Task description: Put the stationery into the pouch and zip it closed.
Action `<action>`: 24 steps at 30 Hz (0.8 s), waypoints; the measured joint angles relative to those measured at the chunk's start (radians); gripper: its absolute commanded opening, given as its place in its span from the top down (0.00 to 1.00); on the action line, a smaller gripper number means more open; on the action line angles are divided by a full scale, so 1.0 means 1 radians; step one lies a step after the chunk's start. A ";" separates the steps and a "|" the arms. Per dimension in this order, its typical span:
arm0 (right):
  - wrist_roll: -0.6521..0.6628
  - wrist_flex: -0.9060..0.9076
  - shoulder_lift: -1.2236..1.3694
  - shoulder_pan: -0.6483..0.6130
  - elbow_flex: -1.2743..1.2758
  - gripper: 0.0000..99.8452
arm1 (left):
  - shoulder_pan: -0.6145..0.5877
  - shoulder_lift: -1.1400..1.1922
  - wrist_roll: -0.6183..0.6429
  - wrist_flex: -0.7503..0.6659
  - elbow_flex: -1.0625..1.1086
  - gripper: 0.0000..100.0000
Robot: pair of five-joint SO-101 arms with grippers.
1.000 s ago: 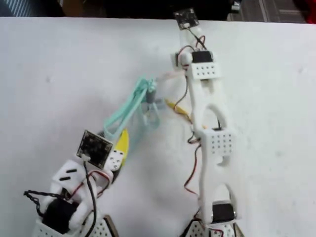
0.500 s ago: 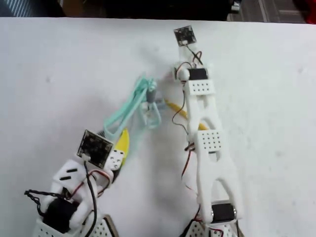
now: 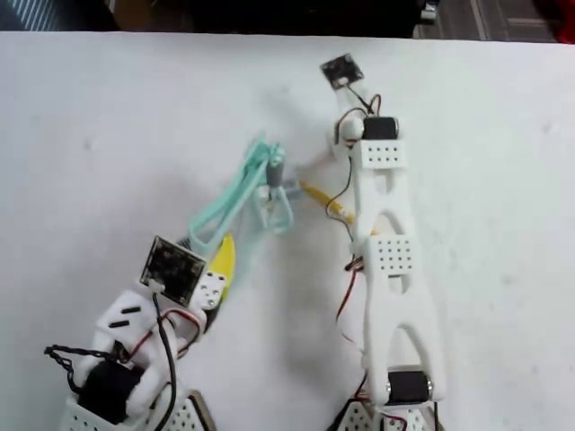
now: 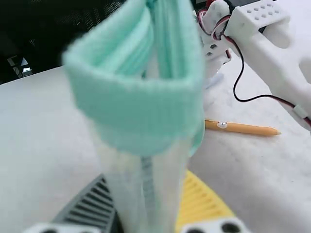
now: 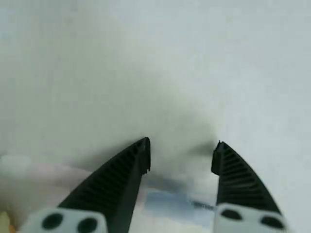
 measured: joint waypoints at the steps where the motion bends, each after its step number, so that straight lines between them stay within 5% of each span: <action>1: 0.040 0.040 -0.008 0.000 0.000 0.80 | 0.000 0.000 0.000 0.000 0.000 0.98; 6: 0.209 0.186 -0.044 0.011 0.002 0.80 | 0.000 0.000 0.000 0.000 0.000 0.98; 17: 0.285 0.233 -0.285 0.095 0.034 0.80 | 0.000 0.000 0.000 0.000 0.000 0.98; 24: 0.321 0.233 -0.532 0.114 0.322 0.80 | 0.000 0.000 0.000 0.000 0.000 0.98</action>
